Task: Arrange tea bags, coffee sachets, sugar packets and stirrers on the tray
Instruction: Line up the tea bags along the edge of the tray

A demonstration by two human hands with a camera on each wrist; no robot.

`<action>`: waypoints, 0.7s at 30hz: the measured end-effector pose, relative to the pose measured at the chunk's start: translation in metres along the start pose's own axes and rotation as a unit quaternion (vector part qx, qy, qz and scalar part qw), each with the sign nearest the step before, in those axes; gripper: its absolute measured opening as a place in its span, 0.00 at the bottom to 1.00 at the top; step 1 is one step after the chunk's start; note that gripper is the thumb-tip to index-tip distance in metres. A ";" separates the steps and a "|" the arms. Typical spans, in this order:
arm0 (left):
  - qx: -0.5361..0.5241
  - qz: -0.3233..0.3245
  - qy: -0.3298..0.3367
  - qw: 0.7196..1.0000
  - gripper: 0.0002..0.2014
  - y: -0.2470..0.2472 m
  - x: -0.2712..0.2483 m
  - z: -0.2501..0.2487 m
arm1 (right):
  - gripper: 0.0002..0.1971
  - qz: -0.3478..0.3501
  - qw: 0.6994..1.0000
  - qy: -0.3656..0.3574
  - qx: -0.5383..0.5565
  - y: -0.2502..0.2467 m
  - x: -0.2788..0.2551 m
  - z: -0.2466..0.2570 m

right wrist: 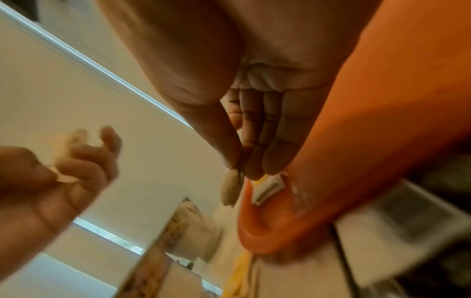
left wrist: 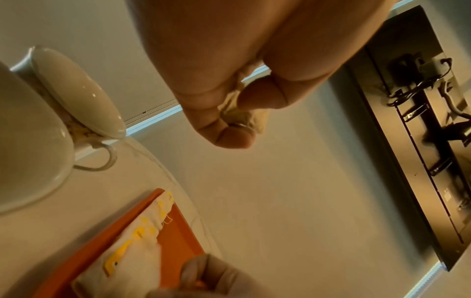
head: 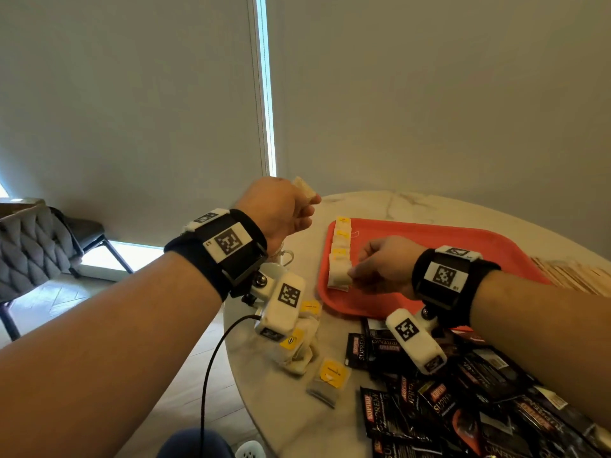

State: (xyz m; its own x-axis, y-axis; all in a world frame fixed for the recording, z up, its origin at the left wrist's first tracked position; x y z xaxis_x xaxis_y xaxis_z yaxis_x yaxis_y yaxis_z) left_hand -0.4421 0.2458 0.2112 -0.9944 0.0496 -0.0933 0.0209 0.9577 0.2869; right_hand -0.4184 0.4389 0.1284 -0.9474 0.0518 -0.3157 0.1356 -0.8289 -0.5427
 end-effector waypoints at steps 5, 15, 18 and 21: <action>-0.025 0.031 0.021 0.999 0.14 -0.014 0.005 -0.001 | 0.10 0.018 0.997 0.044 -0.061 0.014 0.010 -0.012; 0.022 0.099 0.042 0.994 0.06 -0.021 0.011 0.001 | 0.08 0.040 0.994 0.071 -0.076 0.026 0.008 -0.010; 0.013 0.099 0.038 0.994 0.07 -0.022 0.014 0.003 | 0.06 -0.008 0.995 0.052 -0.087 0.018 0.010 -0.006; 0.019 0.097 0.035 0.994 0.09 -0.023 0.017 0.004 | 0.02 -0.008 0.994 0.032 -0.106 0.015 0.013 0.000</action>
State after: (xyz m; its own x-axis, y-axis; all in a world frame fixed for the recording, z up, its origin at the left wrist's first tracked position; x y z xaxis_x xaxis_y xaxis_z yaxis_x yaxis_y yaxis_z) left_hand -0.4585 0.2261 0.1993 -0.9758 0.2169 0.0271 0.2166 0.9420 0.2564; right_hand -0.4289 0.4270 0.1156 -0.9303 0.1052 -0.3515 0.1851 -0.6925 -0.6973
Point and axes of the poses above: each hand's wrist, its own x-axis towards the middle knuckle, its own y-axis out of the palm, z = x × y, the point moved 5 cm from there along x, towards the middle knuckle, and after that the axes turned 15 degrees about -x, right-handed, at the moved point
